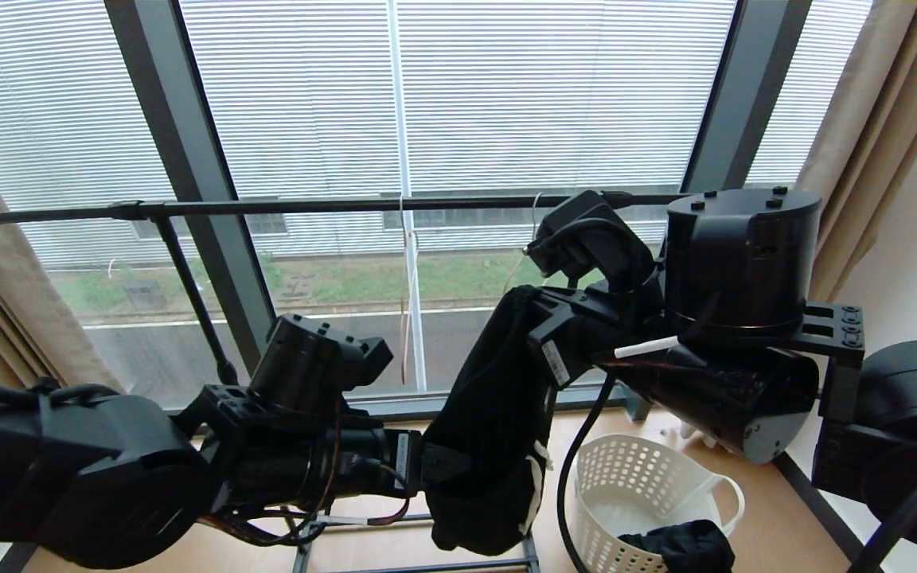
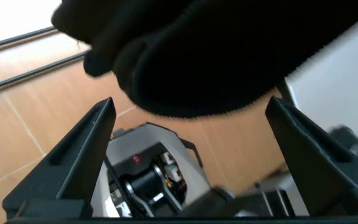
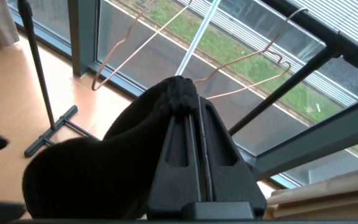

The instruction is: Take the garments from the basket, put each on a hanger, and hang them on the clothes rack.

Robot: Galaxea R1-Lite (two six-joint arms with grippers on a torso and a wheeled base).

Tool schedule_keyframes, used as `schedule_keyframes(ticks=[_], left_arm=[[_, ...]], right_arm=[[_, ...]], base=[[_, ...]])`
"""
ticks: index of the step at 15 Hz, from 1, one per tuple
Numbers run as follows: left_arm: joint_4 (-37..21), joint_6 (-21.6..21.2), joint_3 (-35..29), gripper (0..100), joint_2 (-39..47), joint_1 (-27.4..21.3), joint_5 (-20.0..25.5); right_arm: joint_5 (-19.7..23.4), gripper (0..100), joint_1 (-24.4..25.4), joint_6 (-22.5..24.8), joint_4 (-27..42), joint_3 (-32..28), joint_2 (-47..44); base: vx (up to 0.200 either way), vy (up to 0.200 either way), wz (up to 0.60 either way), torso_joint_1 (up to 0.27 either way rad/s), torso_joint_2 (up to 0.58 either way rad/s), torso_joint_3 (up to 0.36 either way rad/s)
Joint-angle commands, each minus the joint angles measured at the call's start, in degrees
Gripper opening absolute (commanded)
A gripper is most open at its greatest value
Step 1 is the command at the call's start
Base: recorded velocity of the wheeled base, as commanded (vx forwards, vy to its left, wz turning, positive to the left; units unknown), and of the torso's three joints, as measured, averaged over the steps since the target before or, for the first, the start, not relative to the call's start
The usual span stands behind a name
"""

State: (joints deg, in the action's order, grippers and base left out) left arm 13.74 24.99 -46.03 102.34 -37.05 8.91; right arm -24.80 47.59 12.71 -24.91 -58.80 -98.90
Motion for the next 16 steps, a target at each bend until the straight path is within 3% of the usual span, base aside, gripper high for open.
schedule_keyframes(ticks=[1, 8, 11, 12, 16], left_arm=[[2.61, 0.85, -2.75, 100, 7.96, 0.48, -1.53], [4.54, 0.85, -2.48, 100, 16.31, 1.01, -5.92], [4.54, 0.85, -0.29, 100, 13.06, 0.84, -7.33], [4.54, 0.85, 0.77, 0, 11.3, 0.75, -7.68], [4.54, 0.67, 3.32, 0, 3.48, 0.84, -9.09]], right_arm=[[0.01, 0, 0.22, -0.06, 0.03, 0.08, 0.99], [-0.08, 0, 0.75, -0.06, 0.38, 1.49, 5.83], [0.01, 0, -3.73, -0.23, -0.06, 2.98, 6.53], [0.1, 0, -5.67, -0.23, -0.14, 3.42, 6.53], [0.45, 0, -11.56, -1.2, -0.93, 6.76, 6.44]], base=[[0.0, 0.0, 0.0, 0.0, 0.0, 0.0], [0.0, 0.0, 0.0, 0.0, 0.0, 0.0], [0.0, 0.0, 0.0, 0.0, 0.0, 0.0], [0.0, 0.0, 0.0, 0.0, 0.0, 0.0], [0.0, 0.0, 0.0, 0.0, 0.0, 0.0]])
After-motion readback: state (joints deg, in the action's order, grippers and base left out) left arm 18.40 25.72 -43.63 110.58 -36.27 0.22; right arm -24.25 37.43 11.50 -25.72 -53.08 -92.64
